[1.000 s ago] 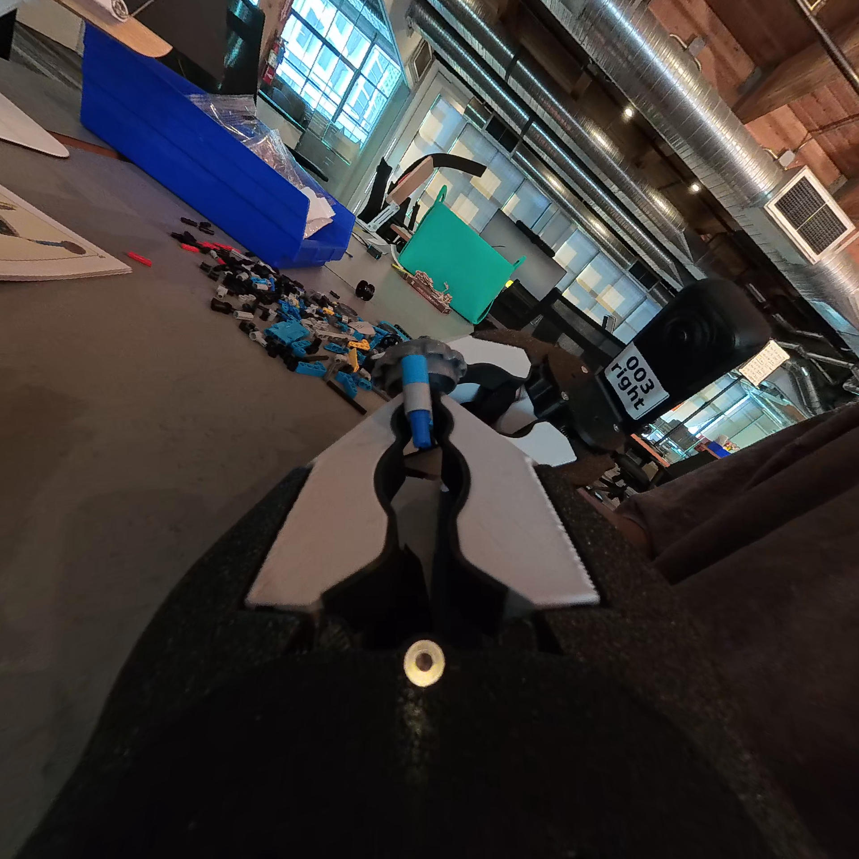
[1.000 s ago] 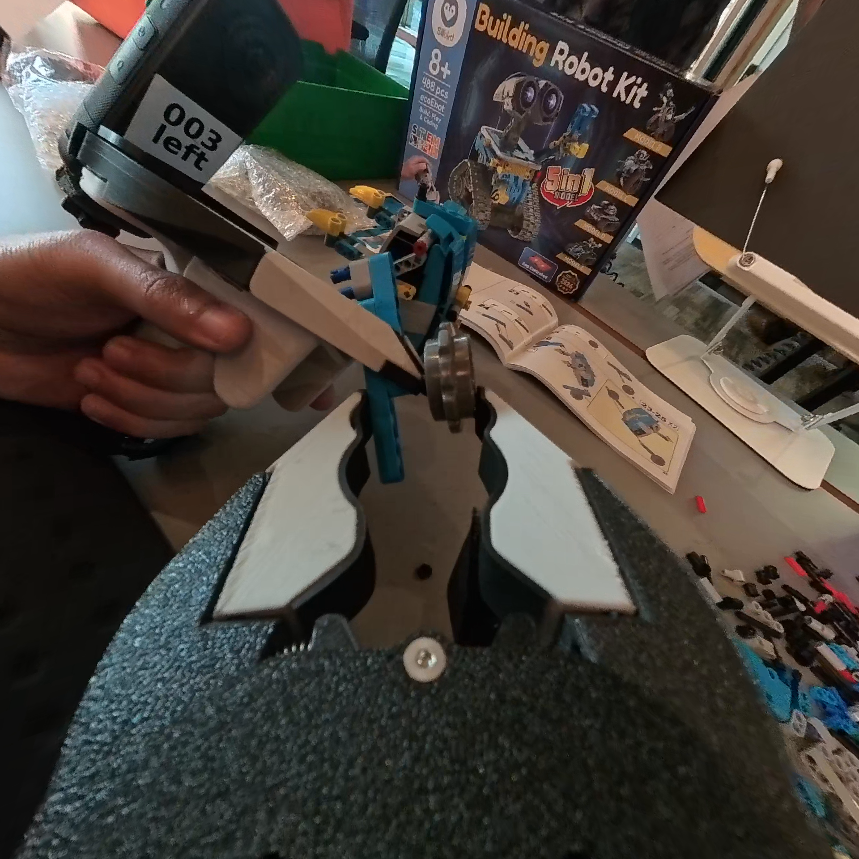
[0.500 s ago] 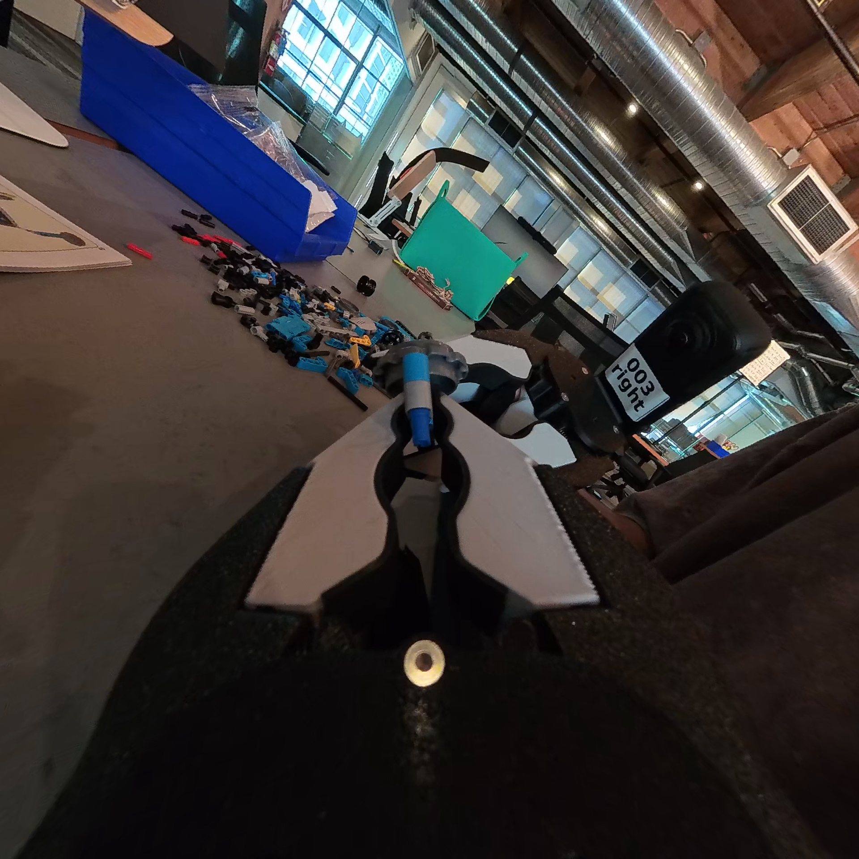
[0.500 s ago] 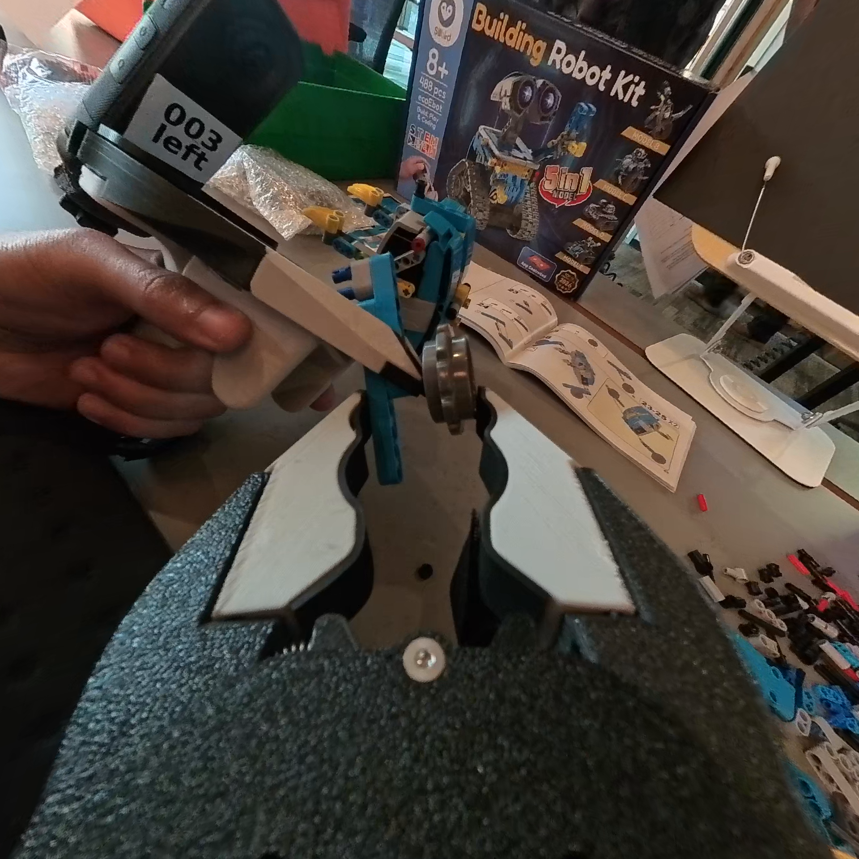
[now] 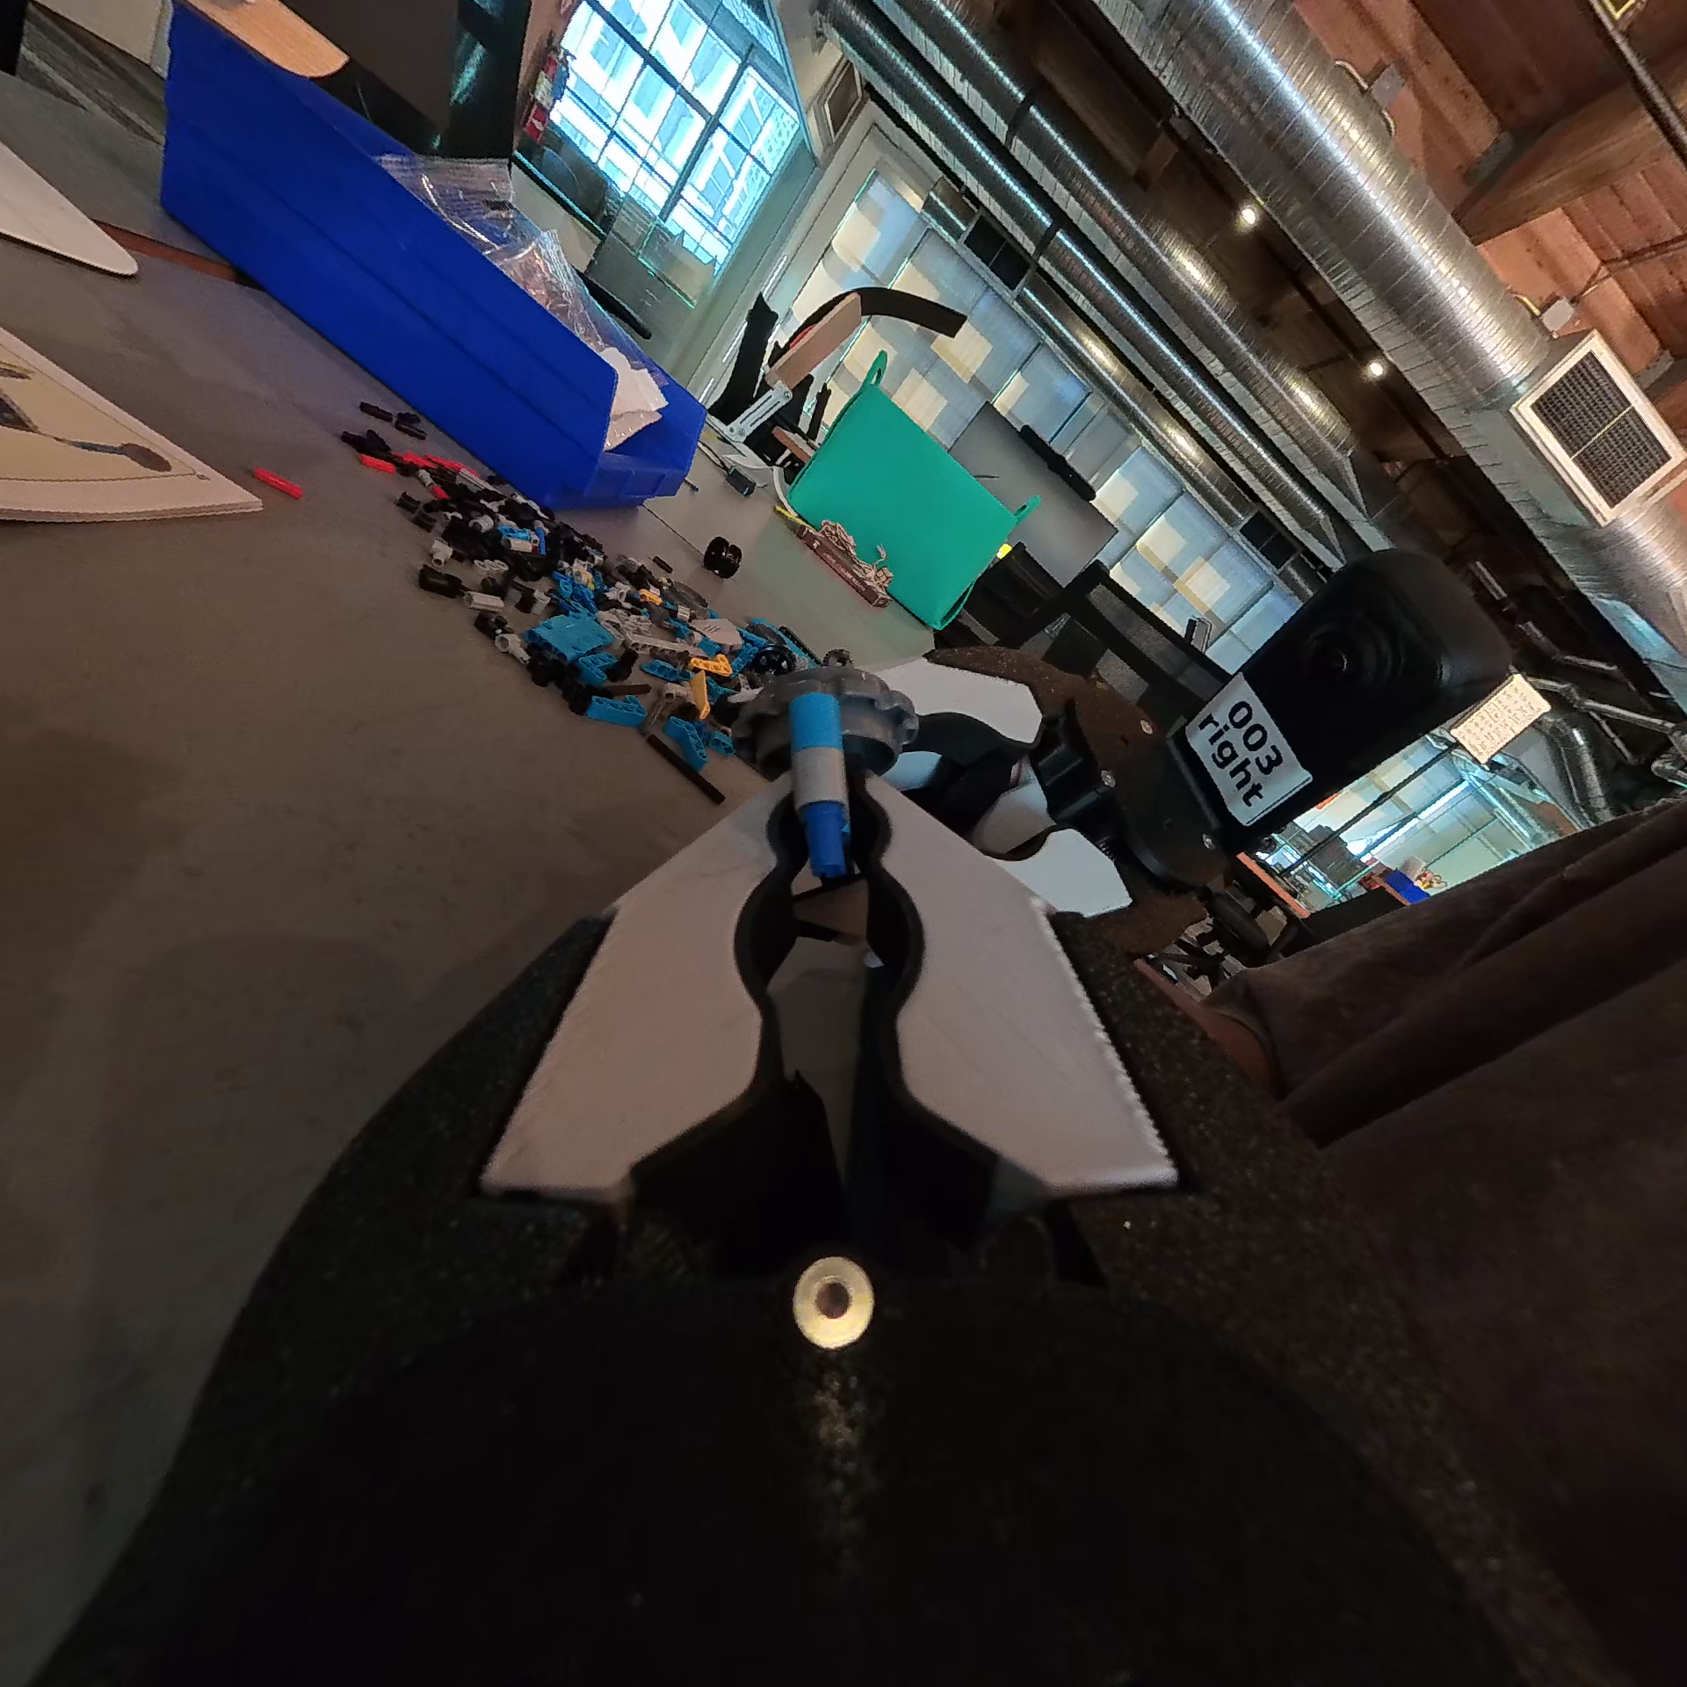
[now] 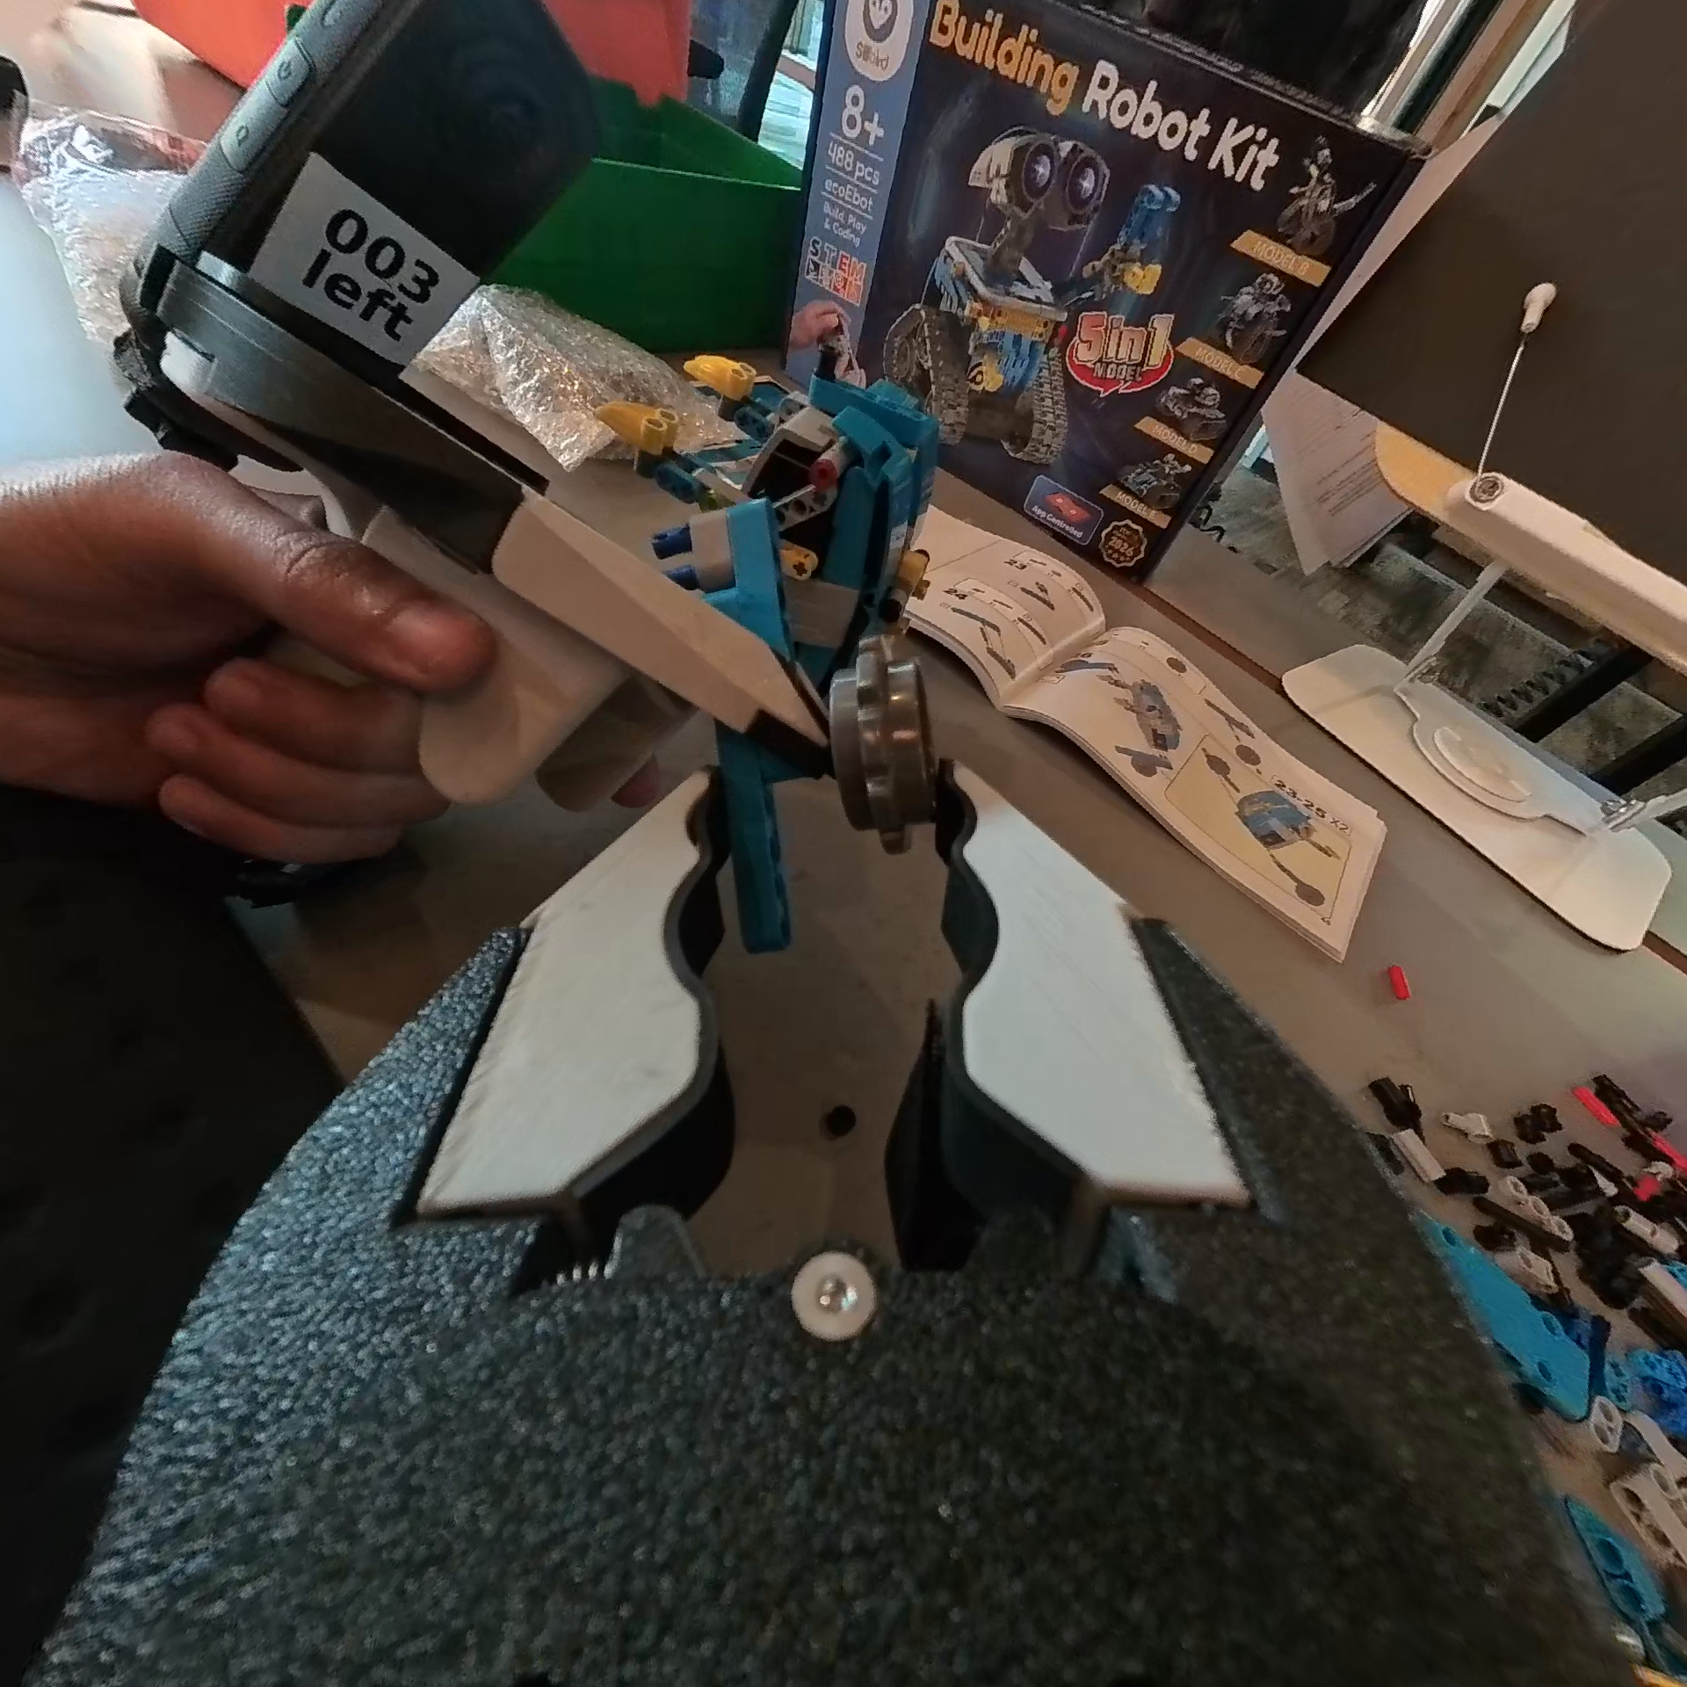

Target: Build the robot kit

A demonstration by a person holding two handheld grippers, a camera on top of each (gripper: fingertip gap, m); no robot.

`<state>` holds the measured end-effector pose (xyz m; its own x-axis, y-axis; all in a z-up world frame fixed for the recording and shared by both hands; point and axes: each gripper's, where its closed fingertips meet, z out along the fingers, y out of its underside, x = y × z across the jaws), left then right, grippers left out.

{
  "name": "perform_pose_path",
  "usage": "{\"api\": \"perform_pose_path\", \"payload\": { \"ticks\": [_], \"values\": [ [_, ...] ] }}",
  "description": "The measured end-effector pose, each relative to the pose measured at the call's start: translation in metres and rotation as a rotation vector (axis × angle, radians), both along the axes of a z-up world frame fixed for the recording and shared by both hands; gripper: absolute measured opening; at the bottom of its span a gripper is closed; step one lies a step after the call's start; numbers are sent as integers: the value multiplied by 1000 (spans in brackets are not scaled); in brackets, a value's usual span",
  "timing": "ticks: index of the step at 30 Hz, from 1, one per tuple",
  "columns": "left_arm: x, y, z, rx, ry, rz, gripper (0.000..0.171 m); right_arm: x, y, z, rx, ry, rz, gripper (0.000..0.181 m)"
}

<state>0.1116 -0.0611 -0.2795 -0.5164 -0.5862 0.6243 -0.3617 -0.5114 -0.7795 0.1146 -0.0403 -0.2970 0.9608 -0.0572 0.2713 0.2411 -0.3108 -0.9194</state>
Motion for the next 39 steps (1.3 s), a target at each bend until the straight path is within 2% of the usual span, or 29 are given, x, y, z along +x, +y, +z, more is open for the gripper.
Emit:
{"api": "perform_pose_path", "payload": {
  "ticks": [18, 24, 30, 39],
  "values": [
    [0, -2, 0, 4, -1, -6, 8, 0, -2, 0, 5, 8, 8, 45],
    [-2, -2, 3, 2, -21, -7, 7, -1, -3, 5, 20, -75, -19, 45],
    [-2, 10, 8, -47, -32, 36, 8, 9, -3, 6, 33, -27, -45, 45],
    [-5, 12, 9, 83, -72, 70, 7, 7, 2, 5, 43, -7, -33, 45]
  ]
}}
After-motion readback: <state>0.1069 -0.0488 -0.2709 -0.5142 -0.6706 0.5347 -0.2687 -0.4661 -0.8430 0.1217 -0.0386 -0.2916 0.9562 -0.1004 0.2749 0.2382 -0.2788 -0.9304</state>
